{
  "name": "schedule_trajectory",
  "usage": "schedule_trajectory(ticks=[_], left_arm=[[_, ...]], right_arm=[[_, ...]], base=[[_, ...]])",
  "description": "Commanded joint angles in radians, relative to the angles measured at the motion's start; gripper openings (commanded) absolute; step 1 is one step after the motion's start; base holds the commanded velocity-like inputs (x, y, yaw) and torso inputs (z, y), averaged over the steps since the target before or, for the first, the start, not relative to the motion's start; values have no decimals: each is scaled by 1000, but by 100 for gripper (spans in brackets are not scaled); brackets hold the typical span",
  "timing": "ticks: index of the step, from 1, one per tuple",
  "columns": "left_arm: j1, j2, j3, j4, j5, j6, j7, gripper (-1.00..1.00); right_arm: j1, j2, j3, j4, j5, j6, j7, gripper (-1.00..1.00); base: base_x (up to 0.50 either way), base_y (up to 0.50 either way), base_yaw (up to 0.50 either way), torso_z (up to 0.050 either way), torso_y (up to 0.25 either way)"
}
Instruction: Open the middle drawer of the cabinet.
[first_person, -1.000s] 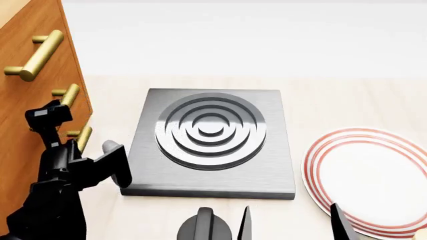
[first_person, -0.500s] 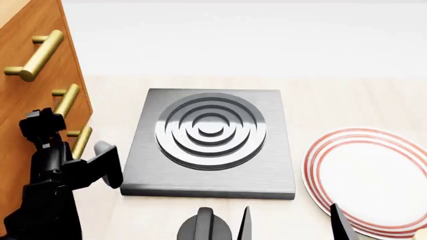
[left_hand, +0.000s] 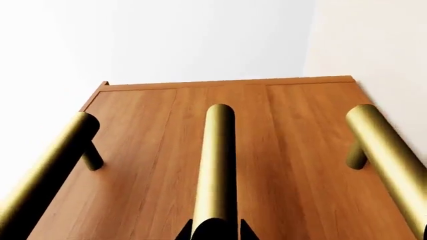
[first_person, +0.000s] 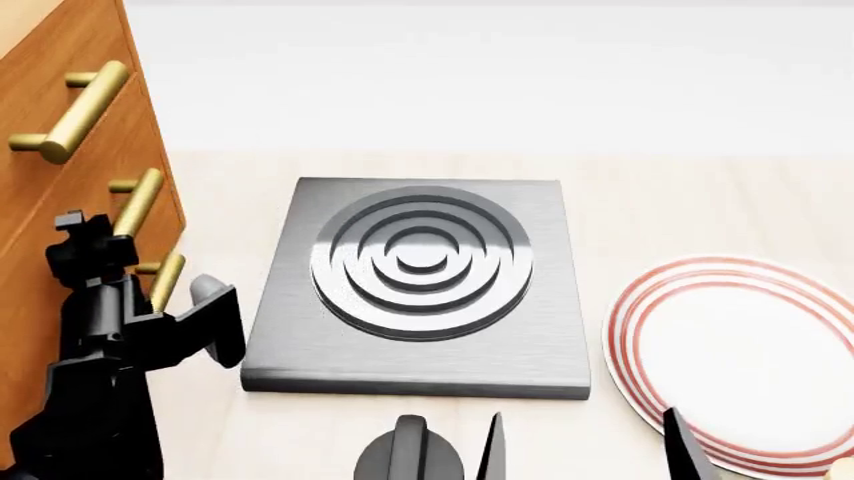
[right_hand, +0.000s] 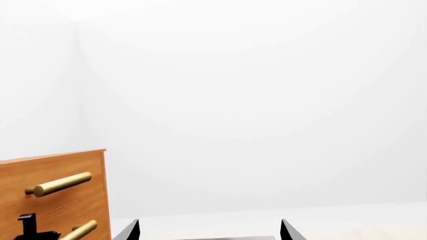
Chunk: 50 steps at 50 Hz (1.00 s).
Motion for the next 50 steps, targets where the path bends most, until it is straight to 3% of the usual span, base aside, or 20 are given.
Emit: schedule_trajectory(ticks=[1, 16, 50], left_arm=[[4, 32, 20, 0, -38, 50, 0, -100], [-15, 37, 124, 53, -104, 84, -37, -100], [-22, 37, 144, 197, -36, 45, -37, -100]], right_arm=[[-2, 6, 0, -1, 2, -7, 4, 100], [0, 12, -1, -2, 7, -9, 12, 100], [-5, 30, 5, -9, 21, -21, 29, 100]], base=[[0, 0, -3, 0, 0], [5, 0, -4, 0, 0], [6, 0, -4, 0, 0]])
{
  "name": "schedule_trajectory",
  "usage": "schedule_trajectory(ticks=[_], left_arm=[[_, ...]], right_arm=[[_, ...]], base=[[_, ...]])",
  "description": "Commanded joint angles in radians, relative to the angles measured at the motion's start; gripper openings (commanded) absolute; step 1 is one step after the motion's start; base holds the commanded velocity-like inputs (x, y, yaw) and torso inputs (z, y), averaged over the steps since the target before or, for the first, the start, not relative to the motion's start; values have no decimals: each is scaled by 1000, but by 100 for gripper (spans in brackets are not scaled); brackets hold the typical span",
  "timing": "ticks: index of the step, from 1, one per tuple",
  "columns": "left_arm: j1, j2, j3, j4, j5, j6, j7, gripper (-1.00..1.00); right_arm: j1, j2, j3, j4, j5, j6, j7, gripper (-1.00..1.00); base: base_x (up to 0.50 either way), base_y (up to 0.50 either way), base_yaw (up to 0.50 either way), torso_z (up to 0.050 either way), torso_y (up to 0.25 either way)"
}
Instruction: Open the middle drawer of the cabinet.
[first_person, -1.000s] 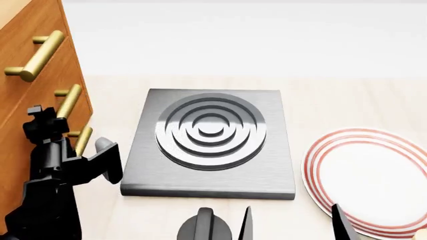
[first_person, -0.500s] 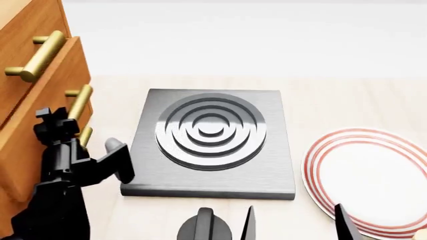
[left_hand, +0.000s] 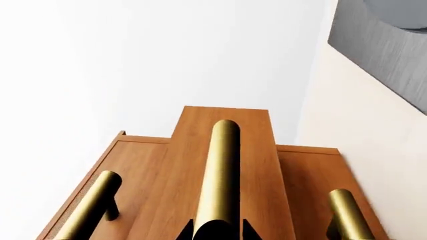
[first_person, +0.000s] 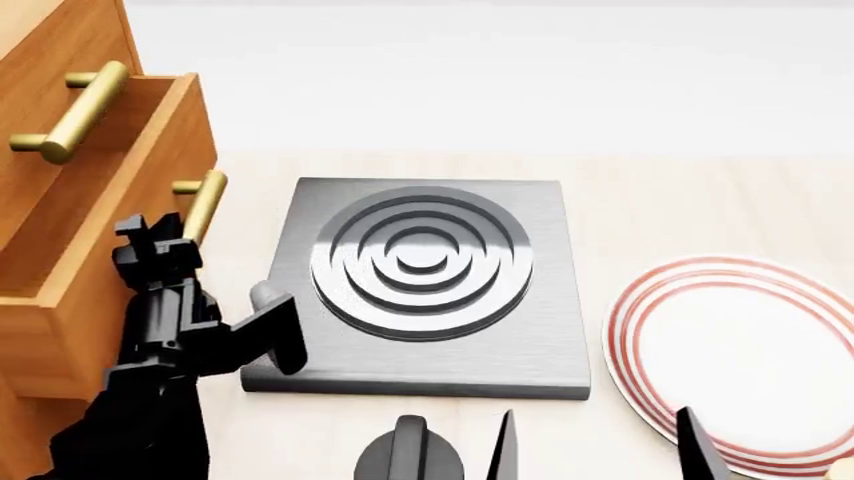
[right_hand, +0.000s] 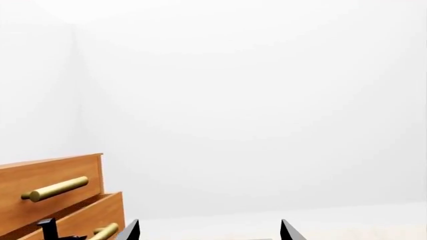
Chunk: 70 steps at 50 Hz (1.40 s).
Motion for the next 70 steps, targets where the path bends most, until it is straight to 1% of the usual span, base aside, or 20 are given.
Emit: schedule_trajectory(ticks=[1, 22, 50, 65, 70], left_arm=[[-30, 13, 78, 96, 50, 4, 24, -100], [-35, 13, 79, 188, 70, -17, 38, -100], [-27, 13, 84, 288, 139, -33, 48, -100], [-11, 13, 84, 381, 162, -67, 51, -100], [-10, 13, 84, 382, 163, -63, 52, -100]], right_arm=[[-2, 6, 1, -3, 4, -4, 6, 100], [-2, 13, 0, -1, 9, -11, 14, 100], [11, 22, -12, 2, 17, -5, 23, 100], [-2, 33, 5, -2, 26, -21, 31, 100], [-2, 35, 6, -3, 28, -22, 34, 100]], base=[[12, 0, 0, 0, 0], [4, 0, -3, 0, 0], [1, 0, -4, 0, 0], [-4, 0, -2, 0, 0], [-8, 0, -1, 0, 0]])
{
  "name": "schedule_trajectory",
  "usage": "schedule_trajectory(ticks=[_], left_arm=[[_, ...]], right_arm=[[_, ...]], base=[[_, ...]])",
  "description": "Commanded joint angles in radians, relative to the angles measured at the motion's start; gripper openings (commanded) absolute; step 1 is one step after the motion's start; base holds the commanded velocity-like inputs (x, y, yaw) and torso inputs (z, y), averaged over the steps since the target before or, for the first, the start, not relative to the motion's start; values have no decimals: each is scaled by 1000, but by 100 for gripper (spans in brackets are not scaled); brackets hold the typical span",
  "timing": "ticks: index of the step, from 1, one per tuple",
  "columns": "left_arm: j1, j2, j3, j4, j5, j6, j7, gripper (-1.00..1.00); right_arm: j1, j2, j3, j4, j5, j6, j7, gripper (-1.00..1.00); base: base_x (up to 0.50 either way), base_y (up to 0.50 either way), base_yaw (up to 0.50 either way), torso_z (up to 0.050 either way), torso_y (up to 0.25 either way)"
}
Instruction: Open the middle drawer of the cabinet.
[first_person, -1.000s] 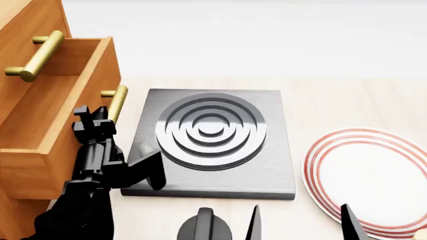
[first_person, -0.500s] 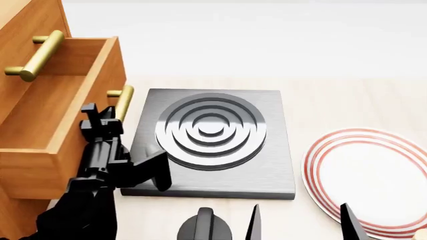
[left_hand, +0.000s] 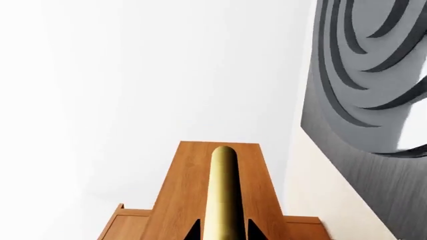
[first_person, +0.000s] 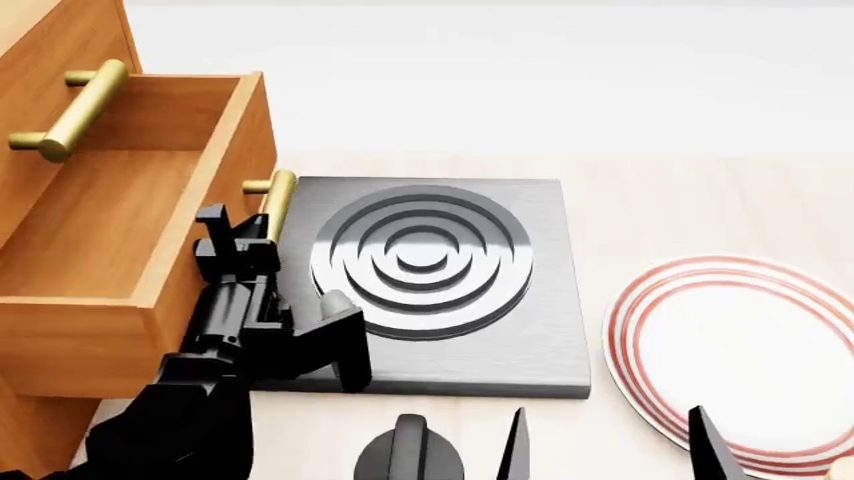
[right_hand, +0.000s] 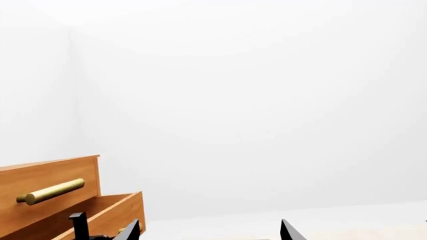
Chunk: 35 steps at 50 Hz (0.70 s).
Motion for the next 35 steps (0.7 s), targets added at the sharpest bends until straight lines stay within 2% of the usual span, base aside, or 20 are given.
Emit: schedule_trajectory(ticks=[1, 22, 24, 25, 35], left_arm=[[10, 43, 39, 110, 104, -2, -59, -100], [9, 43, 38, 137, 96, -1, -66, -100], [2, 43, 35, 140, 67, 6, -95, -100], [1, 43, 36, 141, 65, 7, -93, 100], [7, 43, 37, 139, 75, 7, -92, 100]], right_arm=[[-2, 5, 4, -2, 4, -4, 6, 100], [4, 10, -3, 3, 5, -7, 11, 100], [4, 11, -4, 2, 4, -7, 11, 100], [4, 11, -4, 1, 4, -6, 12, 100], [3, 14, -6, 0, 5, -9, 15, 100]], base=[[-11, 0, 0, 0, 0], [-6, 0, -1, 0, 2], [-5, 0, 0, 0, 0], [0, 0, -5, 0, 0], [0, 0, 0, 0, 0]])
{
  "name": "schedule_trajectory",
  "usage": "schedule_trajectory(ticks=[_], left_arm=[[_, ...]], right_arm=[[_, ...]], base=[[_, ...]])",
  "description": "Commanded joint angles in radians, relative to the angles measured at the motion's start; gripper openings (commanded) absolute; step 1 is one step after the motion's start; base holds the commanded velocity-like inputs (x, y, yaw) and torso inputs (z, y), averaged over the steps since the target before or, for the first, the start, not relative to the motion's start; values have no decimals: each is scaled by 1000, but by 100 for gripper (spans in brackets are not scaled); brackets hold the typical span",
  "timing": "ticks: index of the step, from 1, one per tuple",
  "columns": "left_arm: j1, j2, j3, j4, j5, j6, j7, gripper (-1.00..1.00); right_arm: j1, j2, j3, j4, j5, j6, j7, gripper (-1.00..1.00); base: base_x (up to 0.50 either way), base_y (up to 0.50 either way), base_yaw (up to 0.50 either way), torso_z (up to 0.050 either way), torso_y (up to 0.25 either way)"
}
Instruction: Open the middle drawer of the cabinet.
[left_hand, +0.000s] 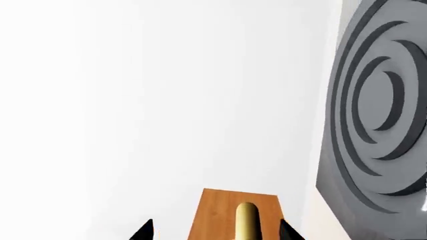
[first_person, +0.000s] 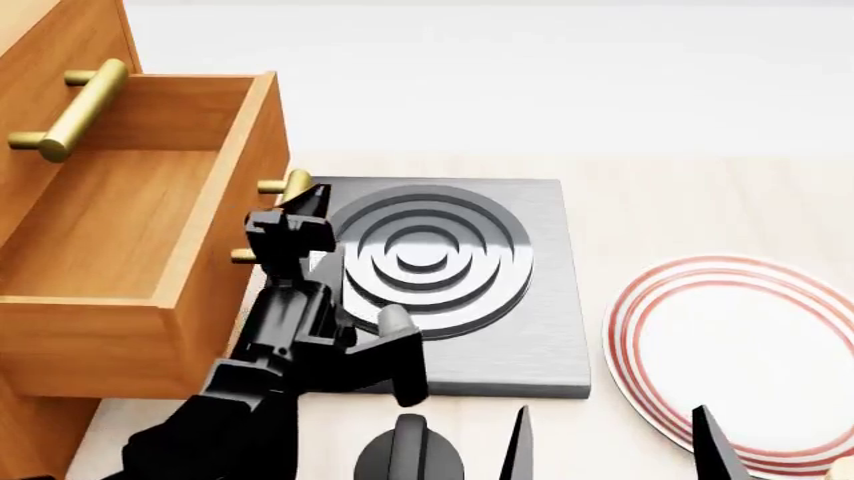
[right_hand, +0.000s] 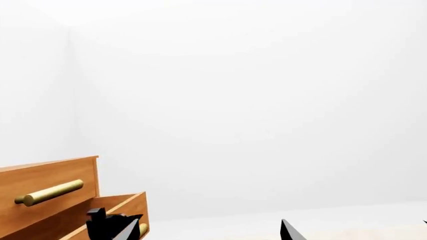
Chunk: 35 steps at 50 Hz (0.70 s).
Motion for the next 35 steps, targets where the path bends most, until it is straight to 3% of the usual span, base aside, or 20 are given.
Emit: schedule_trajectory(ticks=[1, 16, 21, 27, 31, 35], left_arm=[[6, 15, 5, 32, 50, -1, -28, 100], [-16, 15, -6, 53, -37, 53, -79, 100], [-86, 15, -55, 68, -365, 166, -95, 100], [-155, 14, -78, 69, -551, 208, -59, 100], [-194, -93, -160, 325, -670, 112, -78, 100], [-206, -145, -248, 440, -801, 80, -31, 100]], right_arm=[[0, 3, -3, -1, 0, -1, 3, 100], [1, 7, -5, 1, 1, -5, 8, 100], [0, 10, -4, 0, 2, -7, 10, 100], [1, 11, -6, -4, 1, -3, 14, 100], [3, 15, -8, -9, 1, 2, 16, 100], [3, 16, -11, -9, 0, 1, 15, 100]], base=[[0, 0, 0, 0, 0], [0, 0, 0, 0, 0], [0, 0, 0, 0, 0], [0, 0, 0, 0, 0], [0, 0, 0, 0, 0], [0, 0, 0, 0, 0]])
